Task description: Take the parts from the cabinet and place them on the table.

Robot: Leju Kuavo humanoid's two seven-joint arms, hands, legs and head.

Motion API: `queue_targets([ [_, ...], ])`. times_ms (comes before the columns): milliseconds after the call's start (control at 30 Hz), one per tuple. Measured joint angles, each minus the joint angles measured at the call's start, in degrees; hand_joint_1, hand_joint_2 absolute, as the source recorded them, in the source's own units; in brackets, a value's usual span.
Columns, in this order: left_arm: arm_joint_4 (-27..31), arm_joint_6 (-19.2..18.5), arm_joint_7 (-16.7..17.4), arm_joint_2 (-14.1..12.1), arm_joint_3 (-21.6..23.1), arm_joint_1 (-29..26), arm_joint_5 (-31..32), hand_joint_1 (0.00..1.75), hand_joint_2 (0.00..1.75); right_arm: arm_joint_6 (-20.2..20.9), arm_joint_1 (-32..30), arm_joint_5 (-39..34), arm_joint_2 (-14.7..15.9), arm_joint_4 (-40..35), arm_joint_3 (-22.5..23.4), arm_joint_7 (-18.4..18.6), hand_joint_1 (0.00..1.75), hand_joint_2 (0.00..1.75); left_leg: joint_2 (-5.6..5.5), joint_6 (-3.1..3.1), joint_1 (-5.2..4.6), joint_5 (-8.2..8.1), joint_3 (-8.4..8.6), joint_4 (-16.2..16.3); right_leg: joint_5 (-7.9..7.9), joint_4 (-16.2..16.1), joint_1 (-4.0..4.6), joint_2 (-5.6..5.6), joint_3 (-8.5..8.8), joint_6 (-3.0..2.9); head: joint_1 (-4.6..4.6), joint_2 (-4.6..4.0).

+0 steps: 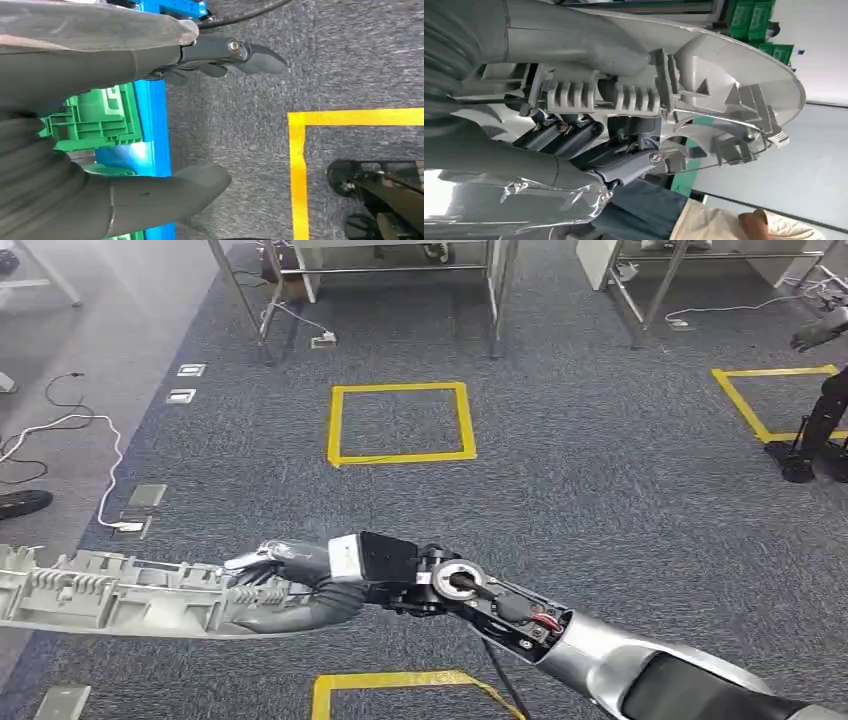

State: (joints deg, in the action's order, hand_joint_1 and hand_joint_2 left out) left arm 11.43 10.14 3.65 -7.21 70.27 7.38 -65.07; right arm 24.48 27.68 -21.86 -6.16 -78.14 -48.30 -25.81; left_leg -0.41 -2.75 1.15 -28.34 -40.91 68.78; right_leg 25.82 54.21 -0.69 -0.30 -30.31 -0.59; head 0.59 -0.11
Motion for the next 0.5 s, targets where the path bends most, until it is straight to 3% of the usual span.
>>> queue_targets([
  [67,0.0,0.0,-0.09,-0.11,-0.02,0.03,0.02,0.0,1.75,-0.02,0.01,-0.02,0.0,0.0,0.02,0.02,1.75,1.75,0.29,0.26,0.06,4.61,5.91,-10.88,0.22,0.1,-0.02,-0.18,0.2,0.34,-0.07,0.0],
  [100,0.0,-0.02,-0.09,-0.11,-0.02,0.12,0.0,0.0,1.75,-0.04,0.02,0.0,0.0,0.0,0.02,0.07,1.75,1.75,0.67,0.52,-0.05,4.55,7.85,-14.52,0.42,0.19,0.26,-0.27,0.08,0.68,-0.17,0.0],
  [233,0.0,-0.39,-0.09,-0.07,-0.02,0.13,-0.04,0.0,1.75,-0.44,-0.07,0.07,0.02,0.0,0.13,0.17,1.75,1.75,0.14,2.61,-0.27,3.64,7.87,-15.01,0.5,1.14,0.59,-0.25,0.41,2.04,0.44,0.0],
  [300,0.0,-0.63,-0.09,-0.07,-0.02,0.09,-0.02,0.0,1.75,-0.46,-0.06,0.07,0.02,-0.02,0.13,0.15,1.75,1.75,0.0,3.44,-0.33,3.28,8.84,-15.06,2.09,3.63,0.19,-0.09,-0.67,2.57,0.74,0.0],
  [333,0.0,-0.72,-0.09,-0.07,0.0,0.05,0.0,0.0,1.75,-0.5,-0.06,0.09,0.02,-0.02,0.15,0.13,1.75,1.75,0.0,3.67,-0.43,3.12,9.16,-15.05,3.85,7.45,0.17,-0.05,-2.54,2.68,0.96,0.0],
  [400,0.0,-1.05,-0.09,-0.09,-0.02,0.0,0.11,0.0,1.75,-0.63,-0.34,0.07,0.06,-0.02,0.24,0.13,1.75,1.75,-0.01,4.01,-0.68,2.55,9.83,-15.01,7.51,17.58,0.2,0.08,-8.23,2.88,1.4,0.0],
  [433,0.0,-1.11,-0.09,-0.11,-0.02,-0.04,0.29,0.0,1.75,-0.72,-0.64,0.07,0.07,-0.02,0.28,0.13,1.75,1.75,-0.14,4.06,-0.79,2.19,10.29,-15.01,7.83,20.5,0.2,0.08,-10.3,2.86,1.49,0.0],
  [467,0.0,-1.16,-0.09,-0.15,-0.02,-0.09,0.33,0.0,1.75,-0.79,-0.93,0.09,0.09,-0.02,0.31,0.13,1.75,1.75,-0.28,4.06,-0.88,1.71,10.96,-15.01,6.86,20.68,0.21,0.09,-11.15,2.73,1.51,0.0],
  [500,0.0,-1.16,-0.09,-0.15,0.0,-0.19,0.39,0.0,1.75,-0.85,-1.08,0.07,0.09,-0.02,0.39,0.15,1.75,1.75,-0.5,4.0,-0.94,1.11,11.88,-15.0,4.98,17.89,0.22,0.1,-10.6,2.5,1.64,0.0],
])
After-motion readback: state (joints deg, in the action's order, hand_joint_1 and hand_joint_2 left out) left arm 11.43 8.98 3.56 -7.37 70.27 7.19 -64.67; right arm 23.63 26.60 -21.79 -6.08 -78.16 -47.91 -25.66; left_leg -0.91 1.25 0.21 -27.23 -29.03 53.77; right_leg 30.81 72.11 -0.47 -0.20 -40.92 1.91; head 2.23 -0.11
